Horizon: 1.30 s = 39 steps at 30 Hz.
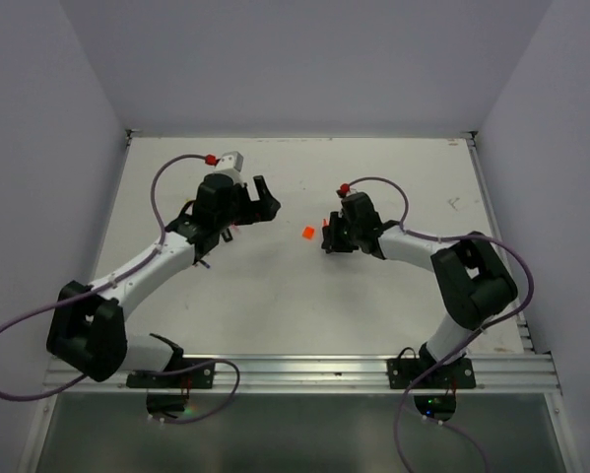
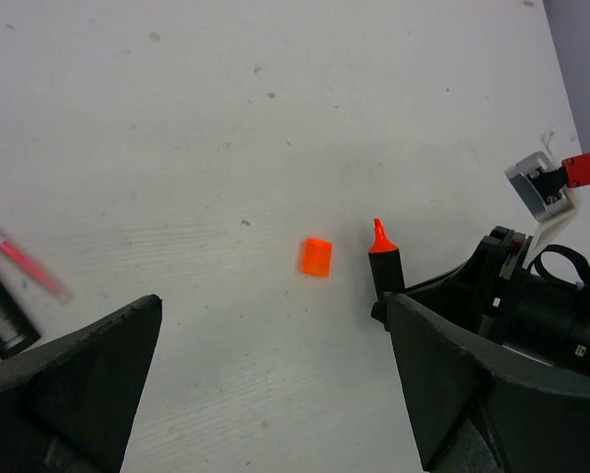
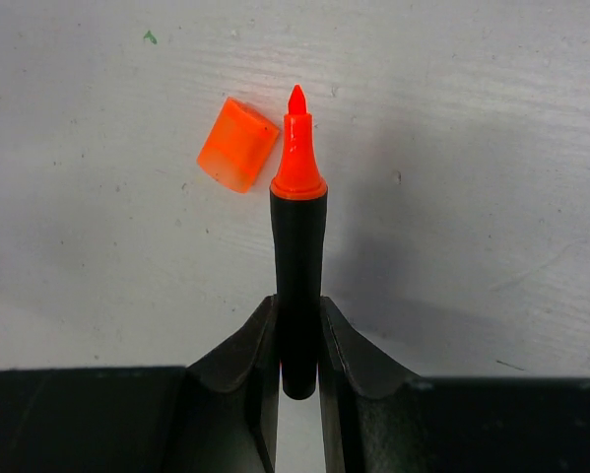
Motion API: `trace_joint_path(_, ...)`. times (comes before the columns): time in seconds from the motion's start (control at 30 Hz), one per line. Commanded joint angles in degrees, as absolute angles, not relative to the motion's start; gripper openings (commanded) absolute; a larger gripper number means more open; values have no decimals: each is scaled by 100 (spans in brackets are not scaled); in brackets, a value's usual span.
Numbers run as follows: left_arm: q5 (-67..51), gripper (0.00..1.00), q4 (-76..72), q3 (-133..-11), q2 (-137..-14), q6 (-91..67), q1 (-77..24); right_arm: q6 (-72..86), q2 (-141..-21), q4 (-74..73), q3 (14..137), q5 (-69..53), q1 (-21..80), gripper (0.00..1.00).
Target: Open the pen caps
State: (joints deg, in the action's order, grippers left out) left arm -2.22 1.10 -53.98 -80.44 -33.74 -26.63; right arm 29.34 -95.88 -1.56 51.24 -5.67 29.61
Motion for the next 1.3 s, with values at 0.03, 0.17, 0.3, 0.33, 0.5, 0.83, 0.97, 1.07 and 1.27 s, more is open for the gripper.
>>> trace_joint_path(0.03,1124,100,1098,-4827,-7008,-2997,-2584,3190,-10053,176,5633,-624,2971,10)
trace_joint_path(0.17,1467,100,1476,-4536,-6522,-3050,-2453,3269,-10423,272,5801,-677,2971,14)
trace_joint_path(0.3,1591,100,1599,-4246,-6197,-3137,-2347,3419,-10687,343,5862,-694,2971,26)
trace_joint_path(0.33,1591,100,1608,-4219,-6153,-3146,-2321,3419,-10705,343,5862,-686,2971,28)
trace_joint_path(0.5,1600,100,1644,-4271,-6091,-3155,-2197,3376,-10451,238,5757,-563,2979,47)
trace_joint_path(0.83,1494,100,1661,-4719,-6766,-3182,-2074,2778,-8678,-922,5801,87,2971,86)
trace_joint_path(0.97,1538,98,1617,-4930,-7162,-3296,-1995,2401,-7798,-1449,5722,439,2971,94)
trace_joint_path(1.07,1529,95,1538,-5132,-7540,-3375,-1890,2233,-7114,-1617,5581,562,2971,96)
trace_joint_path(1.27,1599,85,1468,-5756,-8489,-3542,-1714,2074,-6285,-1959,5212,580,2971,98)
